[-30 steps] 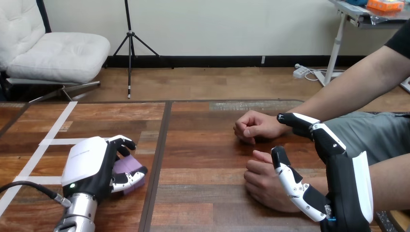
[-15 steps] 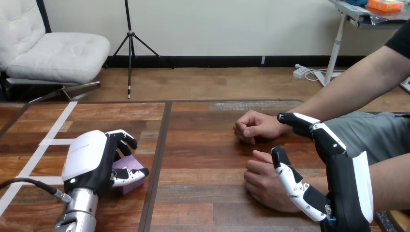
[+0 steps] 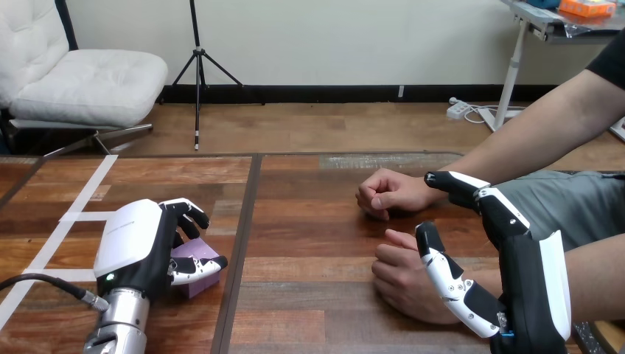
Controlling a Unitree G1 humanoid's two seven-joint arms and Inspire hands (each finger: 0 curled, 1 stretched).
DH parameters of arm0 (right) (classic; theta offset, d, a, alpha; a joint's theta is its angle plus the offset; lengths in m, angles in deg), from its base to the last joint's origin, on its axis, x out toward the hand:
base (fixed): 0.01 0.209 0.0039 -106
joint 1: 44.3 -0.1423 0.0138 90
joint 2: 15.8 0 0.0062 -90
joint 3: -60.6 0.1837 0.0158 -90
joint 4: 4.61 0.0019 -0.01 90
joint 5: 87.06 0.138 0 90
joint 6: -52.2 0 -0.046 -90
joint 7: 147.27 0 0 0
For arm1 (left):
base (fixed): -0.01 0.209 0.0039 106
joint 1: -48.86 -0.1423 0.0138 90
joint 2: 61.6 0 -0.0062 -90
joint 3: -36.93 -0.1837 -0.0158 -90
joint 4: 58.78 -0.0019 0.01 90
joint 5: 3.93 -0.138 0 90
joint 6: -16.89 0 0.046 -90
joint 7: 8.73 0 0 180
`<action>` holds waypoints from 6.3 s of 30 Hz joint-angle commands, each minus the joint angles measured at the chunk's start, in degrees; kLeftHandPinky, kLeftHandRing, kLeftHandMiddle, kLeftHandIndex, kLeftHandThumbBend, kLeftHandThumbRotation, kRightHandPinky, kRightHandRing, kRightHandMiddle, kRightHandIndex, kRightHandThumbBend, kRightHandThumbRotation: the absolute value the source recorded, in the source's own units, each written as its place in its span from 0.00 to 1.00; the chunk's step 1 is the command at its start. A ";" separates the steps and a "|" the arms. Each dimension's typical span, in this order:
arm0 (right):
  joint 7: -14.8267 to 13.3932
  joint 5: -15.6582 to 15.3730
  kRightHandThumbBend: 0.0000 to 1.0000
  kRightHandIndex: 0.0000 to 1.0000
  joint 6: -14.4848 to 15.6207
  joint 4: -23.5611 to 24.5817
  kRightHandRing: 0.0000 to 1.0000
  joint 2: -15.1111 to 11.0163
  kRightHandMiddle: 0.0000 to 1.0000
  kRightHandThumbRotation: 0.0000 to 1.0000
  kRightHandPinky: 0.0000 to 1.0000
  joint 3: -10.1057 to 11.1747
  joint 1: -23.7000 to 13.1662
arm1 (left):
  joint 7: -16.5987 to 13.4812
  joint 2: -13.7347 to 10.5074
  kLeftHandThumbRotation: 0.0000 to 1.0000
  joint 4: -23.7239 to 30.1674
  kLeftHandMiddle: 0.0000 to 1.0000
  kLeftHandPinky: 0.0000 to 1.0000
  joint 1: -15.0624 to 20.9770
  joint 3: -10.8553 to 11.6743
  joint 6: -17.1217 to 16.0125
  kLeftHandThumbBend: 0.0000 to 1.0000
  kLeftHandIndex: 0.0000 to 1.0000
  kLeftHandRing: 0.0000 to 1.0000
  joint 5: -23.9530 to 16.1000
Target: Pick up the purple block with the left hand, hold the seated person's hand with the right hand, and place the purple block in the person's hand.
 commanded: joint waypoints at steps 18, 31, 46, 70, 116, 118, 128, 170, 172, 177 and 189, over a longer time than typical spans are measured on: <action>-0.02 -0.03 0.40 0.71 -0.17 3.35 0.78 -0.12 0.75 0.32 0.77 0.61 -1.55 | -2.57 -0.19 0.00 -0.22 0.54 0.43 1.87 0.06 -2.93 0.56 0.56 0.48 0.21; -0.14 -0.34 0.40 0.71 -0.23 3.31 0.78 -0.11 0.75 0.32 0.77 0.63 -1.59 | -3.41 0.12 0.00 0.04 0.55 0.42 1.17 1.01 -6.23 0.56 0.56 0.49 1.75; -0.28 -0.46 0.41 0.71 -0.06 3.38 0.78 -0.05 0.75 0.32 0.76 0.83 -1.80 | -2.85 2.32 0.00 1.43 0.52 0.38 -0.86 4.01 -16.99 0.62 0.55 0.45 10.46; -0.49 -1.59 0.41 0.72 -0.40 3.01 0.78 -1.03 0.75 0.32 0.76 1.88 -2.15 | 1.76 7.08 0.08 6.89 0.51 0.37 -4.31 7.89 -26.24 0.70 0.54 0.43 19.25; 31.96 -30.65 0.83 0.88 37.27 25.09 0.91 -23.88 0.91 0.22 0.91 9.05 -4.77 | 6.73 11.23 0.07 12.34 0.52 0.38 -7.88 10.36 -28.54 0.70 0.54 0.45 20.10; 33.63 -31.31 0.82 0.88 38.26 25.07 0.92 -24.89 0.91 0.22 0.93 8.88 -5.28 | 6.76 11.25 0.07 12.23 0.52 0.38 -7.86 10.39 -28.70 0.70 0.54 0.45 20.05; 38.85 -33.15 0.81 0.88 41.07 24.61 0.92 -27.96 0.90 0.21 0.94 7.76 -7.44 | 6.75 11.39 0.07 12.08 0.52 0.38 -7.78 10.49 -28.34 0.70 0.54 0.45 19.89; 45.59 -39.09 0.85 0.80 43.19 17.50 0.82 -33.83 0.82 0.12 0.83 1.62 -16.16 | 7.32 11.85 0.06 10.86 0.52 0.38 -7.41 11.19 -29.40 0.70 0.54 0.45 19.77; 45.84 -39.20 0.85 0.79 43.14 17.20 0.82 -34.01 0.82 0.11 0.83 1.36 -16.49 | 7.32 11.84 0.06 10.83 0.52 0.38 -7.41 11.25 -29.46 0.70 0.54 0.45 19.69; 46.65 -39.84 0.85 0.79 43.22 16.22 0.81 -34.46 0.81 0.10 0.82 0.30 -17.59 | 7.56 11.89 0.05 10.91 0.52 0.39 -7.46 11.41 -29.50 0.70 0.54 0.45 19.96; 47.16 -41.07 0.85 0.78 43.10 13.26 0.81 -35.41 0.81 0.08 0.82 -2.30 -19.51 | 7.36 11.76 0.05 11.18 0.52 0.39 -7.71 11.72 -29.67 0.70 0.53 0.45 19.56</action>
